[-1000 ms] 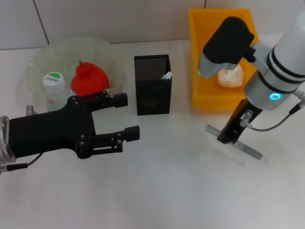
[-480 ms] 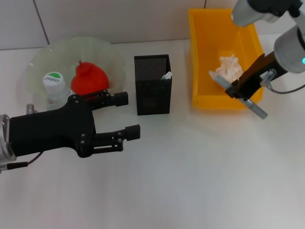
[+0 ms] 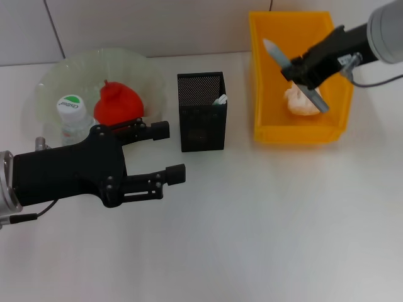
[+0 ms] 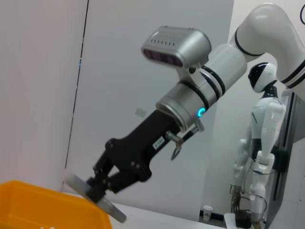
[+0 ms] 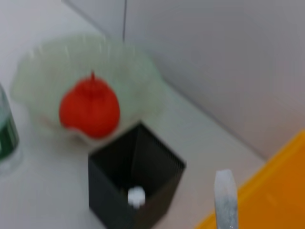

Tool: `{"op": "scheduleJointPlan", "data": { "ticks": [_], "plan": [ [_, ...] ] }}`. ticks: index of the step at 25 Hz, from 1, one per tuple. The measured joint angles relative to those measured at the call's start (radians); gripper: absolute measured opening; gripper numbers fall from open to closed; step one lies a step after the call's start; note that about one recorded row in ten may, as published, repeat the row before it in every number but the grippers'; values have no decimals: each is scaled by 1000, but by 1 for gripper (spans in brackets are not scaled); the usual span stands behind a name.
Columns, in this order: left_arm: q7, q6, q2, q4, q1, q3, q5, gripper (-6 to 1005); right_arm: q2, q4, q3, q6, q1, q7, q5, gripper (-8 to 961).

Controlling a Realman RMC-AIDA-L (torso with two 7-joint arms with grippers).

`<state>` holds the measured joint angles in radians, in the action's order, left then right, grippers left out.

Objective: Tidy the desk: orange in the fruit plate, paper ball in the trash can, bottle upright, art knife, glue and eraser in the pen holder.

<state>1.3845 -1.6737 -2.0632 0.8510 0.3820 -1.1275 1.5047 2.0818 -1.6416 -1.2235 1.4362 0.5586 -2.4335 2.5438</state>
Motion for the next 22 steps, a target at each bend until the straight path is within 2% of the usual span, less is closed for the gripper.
{"op": "scheduleJointPlan", "data": {
  "ticks": [7, 13, 17, 20, 22],
  "plan": [
    [-1, -2, 0, 0, 0, 0, 0, 802, -2, -1, 35, -92, -14, 86, -99, 134],
    [-5, -2, -1, -2, 0, 0, 0, 802, -1, 7, 41, -190, -57, 206, -236, 133],
    [-5, -2, -2, -2, 0, -1, 0, 802, -1, 33, 44, -252, -101, 303, -360, 133],
    [-6, -2, -2, -2, 0, -1, 0, 802, -1, 99, 73, -292, -143, 437, -539, 133],
    [-6, -1, -3, -3, 0, -2, 0, 802, -1, 119, 81, -298, -152, 475, -588, 133]
  ]
}}
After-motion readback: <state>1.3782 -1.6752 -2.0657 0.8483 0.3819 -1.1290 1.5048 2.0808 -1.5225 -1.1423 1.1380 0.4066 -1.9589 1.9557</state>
